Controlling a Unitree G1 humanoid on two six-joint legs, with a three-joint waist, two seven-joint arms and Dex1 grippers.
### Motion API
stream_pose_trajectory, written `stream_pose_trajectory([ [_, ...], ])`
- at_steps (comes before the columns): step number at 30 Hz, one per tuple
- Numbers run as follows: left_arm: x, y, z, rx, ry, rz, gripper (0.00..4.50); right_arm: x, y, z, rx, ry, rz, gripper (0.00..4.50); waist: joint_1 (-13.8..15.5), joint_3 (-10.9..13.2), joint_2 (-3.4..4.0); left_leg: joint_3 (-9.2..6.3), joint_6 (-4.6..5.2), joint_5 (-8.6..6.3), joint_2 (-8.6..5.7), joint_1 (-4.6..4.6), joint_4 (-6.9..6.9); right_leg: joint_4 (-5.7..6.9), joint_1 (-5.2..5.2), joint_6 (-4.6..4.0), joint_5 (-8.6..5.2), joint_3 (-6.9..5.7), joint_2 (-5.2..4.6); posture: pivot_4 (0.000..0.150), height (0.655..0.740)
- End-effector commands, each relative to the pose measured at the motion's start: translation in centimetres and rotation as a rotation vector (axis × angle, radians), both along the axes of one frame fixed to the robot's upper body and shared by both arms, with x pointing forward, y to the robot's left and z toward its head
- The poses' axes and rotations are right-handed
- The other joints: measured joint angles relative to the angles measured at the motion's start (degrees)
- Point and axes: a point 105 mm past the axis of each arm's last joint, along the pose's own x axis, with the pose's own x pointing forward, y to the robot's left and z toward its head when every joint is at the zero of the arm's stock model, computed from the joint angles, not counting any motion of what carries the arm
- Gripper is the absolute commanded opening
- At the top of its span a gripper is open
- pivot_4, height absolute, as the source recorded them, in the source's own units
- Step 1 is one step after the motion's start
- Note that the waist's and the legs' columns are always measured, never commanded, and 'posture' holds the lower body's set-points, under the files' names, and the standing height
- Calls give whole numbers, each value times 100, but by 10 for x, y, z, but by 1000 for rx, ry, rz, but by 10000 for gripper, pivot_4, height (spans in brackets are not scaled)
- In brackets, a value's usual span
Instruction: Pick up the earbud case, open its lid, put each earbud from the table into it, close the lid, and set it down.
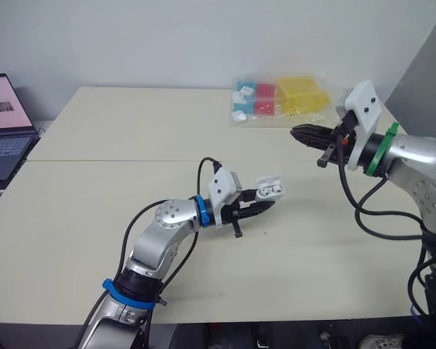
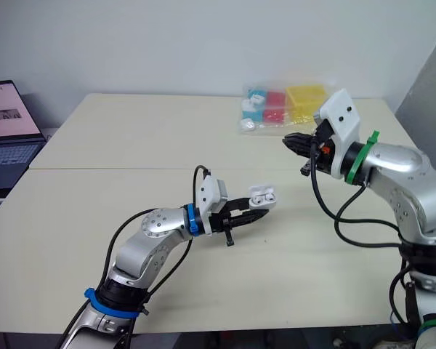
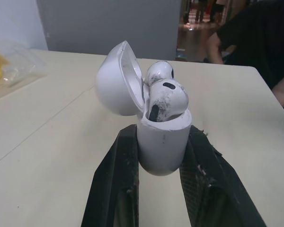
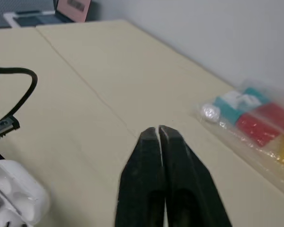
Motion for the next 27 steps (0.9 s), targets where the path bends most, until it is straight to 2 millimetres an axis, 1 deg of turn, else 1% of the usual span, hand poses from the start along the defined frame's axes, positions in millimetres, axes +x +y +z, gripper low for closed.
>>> stream_pose_trajectory([
  [1, -8, -6, 12, -6, -75, -50, 7665, -8, 13, -5, -45, 93, 109, 0, 1, 0, 0, -2, 0, 0, 0, 0, -8, -3, 0, 0, -1, -2, 1, 1500, 7400],
  [5, -9, -5, 10, 1, -79, -53, 7665, -19, 22, -21, -106, 204, 225, 0, 5, 0, 0, -3, 0, 0, 0, 1, -23, -15, -1, -1, -1, -4, 1, 1500, 7400],
  [8, -11, -5, 10, 5, -86, -57, 7665, -24, 27, -31, -134, 264, 265, 0, 5, 0, 0, -1, 0, 0, 1, 1, -28, -26, 0, 1, 0, -3, 1, 1500, 7400],
  [12, -10, -5, 9, 4, -87, -50, 7665, -32, 31, -32, -137, 288, 308, 0, 6, 0, 0, -2, 0, 0, 1, 1, -31, -31, 0, 1, 0, -5, 0, 1500, 7400],
  [16, -9, -4, 9, 4, -85, -42, 7665, -39, 30, -33, -155, 300, 333, 0, 7, 0, 0, -3, 0, 0, 2, 1, -36, -33, 0, 1, 0, -7, 1, 1500, 7400],
  [20, -7, -4, 10, -5, -79, -31, 7665, -43, 26, -38, -171, 315, 330, 0, 7, 0, 0, -2, 0, 0, 1, 1, -37, -36, 1, 1, 0, -7, 0, 1500, 7400],
  [27, -4, -4, 12, -16, -74, -19, 7665, -48, 25, -50, -185, 325, 320, 0, 7, 0, 0, -2, -1, 1, 1, 3, -37, -34, 2, 2, 0, -7, 1, 1500, 7400],
])
